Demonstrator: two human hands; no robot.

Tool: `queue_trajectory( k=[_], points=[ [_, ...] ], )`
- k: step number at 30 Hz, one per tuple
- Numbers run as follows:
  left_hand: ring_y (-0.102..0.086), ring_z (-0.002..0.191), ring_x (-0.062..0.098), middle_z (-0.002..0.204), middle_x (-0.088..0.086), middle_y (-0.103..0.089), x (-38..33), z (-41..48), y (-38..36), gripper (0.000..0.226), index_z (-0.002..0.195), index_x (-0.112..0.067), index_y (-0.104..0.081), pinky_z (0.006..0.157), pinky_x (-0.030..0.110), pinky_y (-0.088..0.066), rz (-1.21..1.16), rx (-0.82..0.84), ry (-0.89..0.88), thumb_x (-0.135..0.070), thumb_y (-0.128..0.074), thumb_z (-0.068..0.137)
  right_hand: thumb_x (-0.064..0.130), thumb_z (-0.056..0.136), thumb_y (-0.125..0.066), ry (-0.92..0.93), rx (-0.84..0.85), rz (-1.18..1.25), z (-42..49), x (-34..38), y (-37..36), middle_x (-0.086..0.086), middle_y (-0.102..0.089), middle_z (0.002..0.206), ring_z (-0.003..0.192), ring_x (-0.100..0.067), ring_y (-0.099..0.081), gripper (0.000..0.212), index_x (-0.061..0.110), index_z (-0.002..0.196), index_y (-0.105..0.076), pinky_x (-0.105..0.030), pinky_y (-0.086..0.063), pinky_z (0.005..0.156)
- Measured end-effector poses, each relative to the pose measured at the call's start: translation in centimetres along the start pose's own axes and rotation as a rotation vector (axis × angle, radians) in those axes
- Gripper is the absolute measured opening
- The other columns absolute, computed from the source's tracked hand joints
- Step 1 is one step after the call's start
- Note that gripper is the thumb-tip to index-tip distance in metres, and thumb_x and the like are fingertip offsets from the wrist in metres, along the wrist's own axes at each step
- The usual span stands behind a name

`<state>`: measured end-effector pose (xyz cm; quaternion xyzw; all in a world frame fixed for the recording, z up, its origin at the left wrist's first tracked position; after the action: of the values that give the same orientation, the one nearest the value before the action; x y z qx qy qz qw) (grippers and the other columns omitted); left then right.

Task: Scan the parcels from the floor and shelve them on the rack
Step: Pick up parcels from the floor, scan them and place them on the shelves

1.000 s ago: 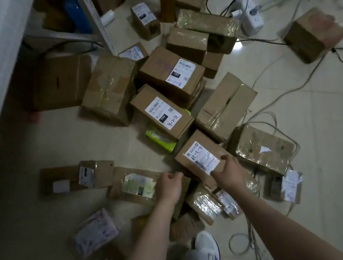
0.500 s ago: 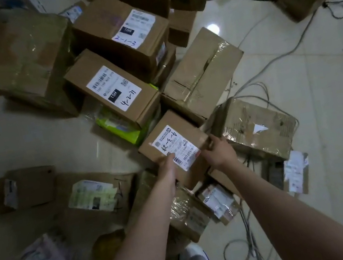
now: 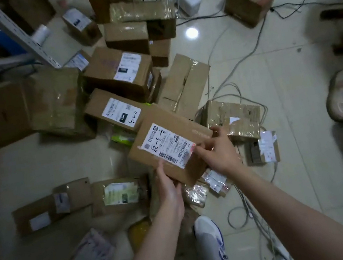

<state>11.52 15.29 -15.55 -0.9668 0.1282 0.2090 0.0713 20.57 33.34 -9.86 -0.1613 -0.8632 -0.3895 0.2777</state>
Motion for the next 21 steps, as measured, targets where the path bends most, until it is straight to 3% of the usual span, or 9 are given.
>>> queue_trajectory(
  k=[2, 4, 8, 10, 12, 14, 16, 18, 21],
  points=[
    [-0.062, 0.116, 0.023, 0.132, 0.005, -0.063, -2.9, -3.9, 1.0, 0.072, 0.142, -0.024, -0.051, 0.097, 0.04, -0.049, 0.04, -0.042, -0.059, -0.069, -0.054, 0.086, 0.042, 0.083, -0.071, -0.01, -0.035, 0.028, -4.5, 2.7, 1.2, 0.009, -0.05, 0.124, 0.112, -0.004, -0.045, 0.034, 0.013, 0.064, -0.07, -0.025, -0.042, 0.088],
    [-0.063, 0.112, 0.028, 0.131, 0.008, -0.062, -6.8, -8.8, 2.2, 0.068, 0.142, -0.02, -0.05, 0.086, 0.037, -0.05, 0.113, -0.088, -0.166, -0.062, -0.057, 0.09, 0.041, 0.08, -0.071, -0.035, -0.087, 0.102, -9.7, 4.9, 2.9, -0.001, -0.059, 0.116, 0.113, -0.008, -0.053, 0.035, 0.013, 0.061, -0.064, -0.026, -0.04, 0.084],
    [-0.06, 0.1, 0.016, 0.125, 0.0, -0.057, -13.6, -21.0, 2.9, 0.049, 0.146, -0.024, -0.04, 0.078, 0.029, -0.046, 0.282, -0.02, -0.397, -0.045, -0.049, 0.102, 0.025, 0.086, -0.074, 0.032, -0.215, 0.34, -21.2, 10.9, 8.0, 0.01, -0.053, 0.113, 0.096, 0.025, -0.048, 0.022, 0.015, 0.072, -0.061, -0.009, -0.045, 0.075],
    [-0.056, 0.09, -0.002, 0.112, -0.012, -0.056, -16.3, -27.7, 2.7, 0.031, 0.134, -0.033, -0.041, 0.07, 0.019, -0.045, 0.291, 0.045, -0.492, -0.039, -0.047, 0.104, 0.024, 0.087, -0.074, 0.113, -0.324, 0.45, -26.4, 13.6, 11.2, 0.012, -0.052, 0.118, 0.098, 0.014, -0.055, 0.016, 0.024, 0.076, -0.062, -0.013, -0.051, 0.077],
    [-0.055, 0.09, -0.008, 0.109, -0.016, -0.057, -19.0, -34.0, 2.3, 0.019, 0.123, -0.036, -0.044, 0.064, 0.011, -0.046, 0.275, 0.11, -0.571, -0.032, -0.046, 0.105, 0.021, 0.088, -0.072, 0.13, -0.41, 0.596, -30.2, 15.5, 14.1, 0.012, -0.053, 0.118, 0.095, 0.0, -0.061, 0.008, 0.014, 0.085, -0.07, -0.01, -0.05, 0.071],
    [-0.056, 0.095, -0.006, 0.117, -0.01, -0.059, -21.9, -39.6, 1.9, 0.02, 0.125, -0.035, -0.046, 0.066, 0.006, -0.046, 0.293, 0.147, -0.692, -0.031, -0.046, 0.105, 0.021, 0.091, -0.068, 0.143, -0.462, 0.705, -33.0, 17.8, 16.5, 0.013, -0.053, 0.114, 0.093, -0.008, -0.061, 0.013, 0.008, 0.091, -0.072, -0.009, -0.048, 0.071],
    [-0.057, 0.109, 0.004, 0.134, -0.004, -0.055, -24.6, -45.1, 1.9, 0.038, 0.141, -0.026, -0.045, 0.075, 0.01, -0.045, 0.355, 0.141, -0.826, -0.037, -0.046, 0.104, 0.022, 0.093, -0.065, 0.164, -0.487, 0.789, -35.9, 21.0, 18.9, 0.013, -0.053, 0.11, 0.088, -0.004, -0.059, 0.018, 0.006, 0.093, -0.073, -0.018, -0.049, 0.073],
    [-0.053, 0.124, 0.014, 0.144, -0.001, -0.05, -26.5, -49.9, 2.3, 0.048, 0.15, -0.022, -0.04, 0.082, 0.015, -0.044, 0.398, 0.119, -0.934, -0.038, -0.044, 0.105, 0.022, 0.094, -0.065, 0.209, -0.517, 0.866, -38.6, 23.7, 21.5, 0.007, -0.054, 0.107, 0.082, 0.003, -0.057, 0.018, 0.007, 0.089, -0.073, -0.016, -0.047, 0.07],
    [-0.05, 0.128, 0.012, 0.139, -0.007, -0.05, -27.8, -56.6, 2.9, 0.035, 0.142, -0.035, -0.041, 0.091, 0.022, -0.048, 0.348, 0.141, -1.079, -0.033, -0.041, 0.107, 0.035, 0.093, -0.066, 0.262, -0.525, 0.986, -42.7, 25.8, 25.0, 0.009, -0.057, 0.104, 0.096, -0.011, -0.061, 0.027, 0.014, 0.075, -0.069, -0.028, -0.052, 0.081]
  ],
)
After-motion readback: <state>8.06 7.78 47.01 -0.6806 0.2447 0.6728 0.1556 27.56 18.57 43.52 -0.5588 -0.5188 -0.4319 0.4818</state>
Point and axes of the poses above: each hand's wrist, its own z-axis towards the middle knuckle, its own y-axis out of the back of the hand, x = y × z, the point moved 10 cm from there along z, towards the middle knuckle
